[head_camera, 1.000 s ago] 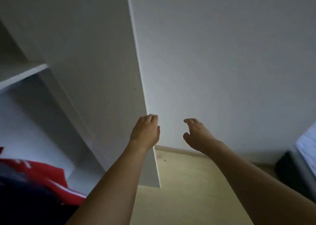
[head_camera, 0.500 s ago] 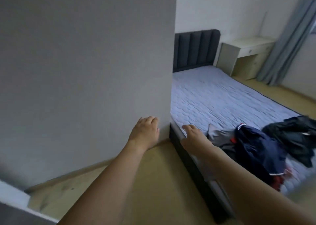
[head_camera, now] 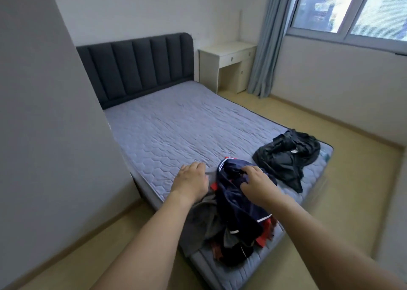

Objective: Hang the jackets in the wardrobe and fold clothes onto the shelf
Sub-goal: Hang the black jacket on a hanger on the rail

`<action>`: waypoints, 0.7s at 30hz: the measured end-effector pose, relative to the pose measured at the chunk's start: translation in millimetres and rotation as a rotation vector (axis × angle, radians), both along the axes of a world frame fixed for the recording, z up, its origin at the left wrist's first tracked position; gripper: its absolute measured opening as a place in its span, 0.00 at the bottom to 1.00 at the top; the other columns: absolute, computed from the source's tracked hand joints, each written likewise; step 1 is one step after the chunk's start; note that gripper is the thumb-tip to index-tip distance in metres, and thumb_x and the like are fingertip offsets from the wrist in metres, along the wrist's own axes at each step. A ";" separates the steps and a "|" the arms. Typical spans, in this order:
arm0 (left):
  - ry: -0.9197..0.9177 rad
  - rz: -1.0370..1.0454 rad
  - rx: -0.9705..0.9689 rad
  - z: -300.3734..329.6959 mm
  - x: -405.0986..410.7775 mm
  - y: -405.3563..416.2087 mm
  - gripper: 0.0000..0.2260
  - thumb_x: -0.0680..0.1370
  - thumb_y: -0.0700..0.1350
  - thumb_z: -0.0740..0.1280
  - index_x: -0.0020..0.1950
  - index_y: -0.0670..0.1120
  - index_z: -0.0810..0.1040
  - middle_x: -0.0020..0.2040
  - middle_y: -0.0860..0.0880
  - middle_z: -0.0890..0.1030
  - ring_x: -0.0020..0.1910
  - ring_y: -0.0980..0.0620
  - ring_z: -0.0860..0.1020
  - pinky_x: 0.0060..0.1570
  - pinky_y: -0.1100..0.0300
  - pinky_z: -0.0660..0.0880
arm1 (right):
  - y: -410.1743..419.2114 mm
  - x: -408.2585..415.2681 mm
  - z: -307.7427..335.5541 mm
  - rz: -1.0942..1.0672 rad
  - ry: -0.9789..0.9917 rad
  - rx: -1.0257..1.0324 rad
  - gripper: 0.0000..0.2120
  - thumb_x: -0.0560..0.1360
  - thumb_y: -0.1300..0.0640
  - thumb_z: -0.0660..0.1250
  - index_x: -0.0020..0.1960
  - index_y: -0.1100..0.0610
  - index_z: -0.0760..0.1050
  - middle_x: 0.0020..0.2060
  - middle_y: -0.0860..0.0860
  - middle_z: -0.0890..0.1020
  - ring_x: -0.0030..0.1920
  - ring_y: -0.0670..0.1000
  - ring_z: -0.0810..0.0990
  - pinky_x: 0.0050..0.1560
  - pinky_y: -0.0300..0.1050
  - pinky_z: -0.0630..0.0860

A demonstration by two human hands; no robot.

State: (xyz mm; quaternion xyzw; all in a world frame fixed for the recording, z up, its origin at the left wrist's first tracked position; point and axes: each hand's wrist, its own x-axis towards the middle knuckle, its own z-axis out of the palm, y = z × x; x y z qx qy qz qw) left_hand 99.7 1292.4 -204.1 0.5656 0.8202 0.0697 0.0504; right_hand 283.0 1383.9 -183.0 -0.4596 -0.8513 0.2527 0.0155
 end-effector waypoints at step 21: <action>-0.449 0.246 -0.095 -51.1 94.3 454.5 0.21 0.80 0.46 0.58 0.73 0.42 0.68 0.71 0.40 0.71 0.69 0.41 0.70 0.67 0.53 0.67 | 482.0 107.9 -63.2 -0.043 -0.032 -0.230 0.27 0.77 0.58 0.58 0.76 0.57 0.59 0.75 0.55 0.61 0.70 0.56 0.68 0.65 0.48 0.68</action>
